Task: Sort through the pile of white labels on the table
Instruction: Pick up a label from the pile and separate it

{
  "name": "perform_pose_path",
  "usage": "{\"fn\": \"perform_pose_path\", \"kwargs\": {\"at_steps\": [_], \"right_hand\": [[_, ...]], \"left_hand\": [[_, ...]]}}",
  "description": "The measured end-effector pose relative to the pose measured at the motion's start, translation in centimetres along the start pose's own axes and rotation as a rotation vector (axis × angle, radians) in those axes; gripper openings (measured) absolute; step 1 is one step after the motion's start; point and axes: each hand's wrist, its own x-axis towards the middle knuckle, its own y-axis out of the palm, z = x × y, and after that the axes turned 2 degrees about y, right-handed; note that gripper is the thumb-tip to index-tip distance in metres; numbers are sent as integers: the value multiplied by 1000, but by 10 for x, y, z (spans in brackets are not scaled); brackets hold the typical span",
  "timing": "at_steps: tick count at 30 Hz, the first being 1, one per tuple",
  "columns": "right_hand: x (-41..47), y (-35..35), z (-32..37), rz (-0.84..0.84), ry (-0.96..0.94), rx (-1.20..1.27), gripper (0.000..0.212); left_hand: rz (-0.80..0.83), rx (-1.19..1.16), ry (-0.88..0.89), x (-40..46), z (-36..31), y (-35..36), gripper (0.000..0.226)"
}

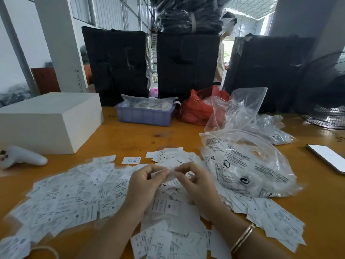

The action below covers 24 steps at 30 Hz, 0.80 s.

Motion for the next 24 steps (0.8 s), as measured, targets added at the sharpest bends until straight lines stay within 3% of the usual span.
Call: {"fn": "perform_pose_path", "kwargs": {"at_steps": [4,10,16,19,24], "right_hand": [[1,1,-1,17,31,-60,9],[3,-1,1,93,208,63,19],[4,-7,3,152,294,319,22],[6,-7,1,146,313,408,30],[10,-15,-4,65,338,609,23]], "left_hand": [[60,133,120,0,-2,-1,7],[107,243,372,-2,-4,-4,9],[95,195,345,0,-4,-4,21],[98,156,317,3,-2,-4,17],[30,74,145,5,-5,-14,23]]}}
